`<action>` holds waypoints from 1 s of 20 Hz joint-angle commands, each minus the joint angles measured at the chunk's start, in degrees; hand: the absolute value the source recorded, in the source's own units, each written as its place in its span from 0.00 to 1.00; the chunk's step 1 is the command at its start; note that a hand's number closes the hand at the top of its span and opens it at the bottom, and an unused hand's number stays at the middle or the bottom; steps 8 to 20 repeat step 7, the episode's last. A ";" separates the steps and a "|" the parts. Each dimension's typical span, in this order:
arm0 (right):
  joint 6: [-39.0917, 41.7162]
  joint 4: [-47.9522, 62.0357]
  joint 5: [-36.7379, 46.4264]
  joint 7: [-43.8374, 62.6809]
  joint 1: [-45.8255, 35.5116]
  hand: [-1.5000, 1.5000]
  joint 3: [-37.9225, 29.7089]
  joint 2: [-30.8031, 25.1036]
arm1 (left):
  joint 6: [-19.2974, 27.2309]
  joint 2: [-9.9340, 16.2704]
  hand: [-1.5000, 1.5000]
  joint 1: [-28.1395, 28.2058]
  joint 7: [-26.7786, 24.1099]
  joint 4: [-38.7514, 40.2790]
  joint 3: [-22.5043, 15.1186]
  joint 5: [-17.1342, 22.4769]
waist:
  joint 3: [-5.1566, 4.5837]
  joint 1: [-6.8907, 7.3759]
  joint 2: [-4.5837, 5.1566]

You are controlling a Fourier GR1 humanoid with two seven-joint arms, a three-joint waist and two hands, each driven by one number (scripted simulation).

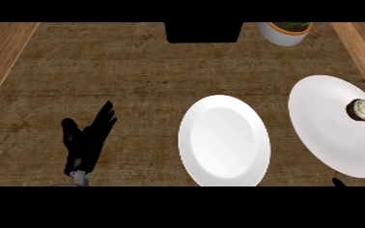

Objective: Pick the cupcake from the plate and place it in the plate

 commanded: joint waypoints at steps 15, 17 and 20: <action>-11.92 1.33 -0.97 -5.28 5.01 0.00 13.69 0.41 | -2.40 1.29 0.50 -1.72 3.45 -1.30 2.41 2.39 | 0.00 0.17 0.07; -11.92 1.33 -0.97 -5.28 5.01 0.00 13.69 0.41 | -2.40 1.29 0.50 -1.72 3.45 -1.30 2.41 2.39 | 0.00 0.17 0.07; -11.92 1.33 -0.97 -5.28 5.01 0.00 13.69 0.41 | -2.40 1.29 0.50 -1.72 3.45 -1.30 2.41 2.39 | 0.00 0.17 0.07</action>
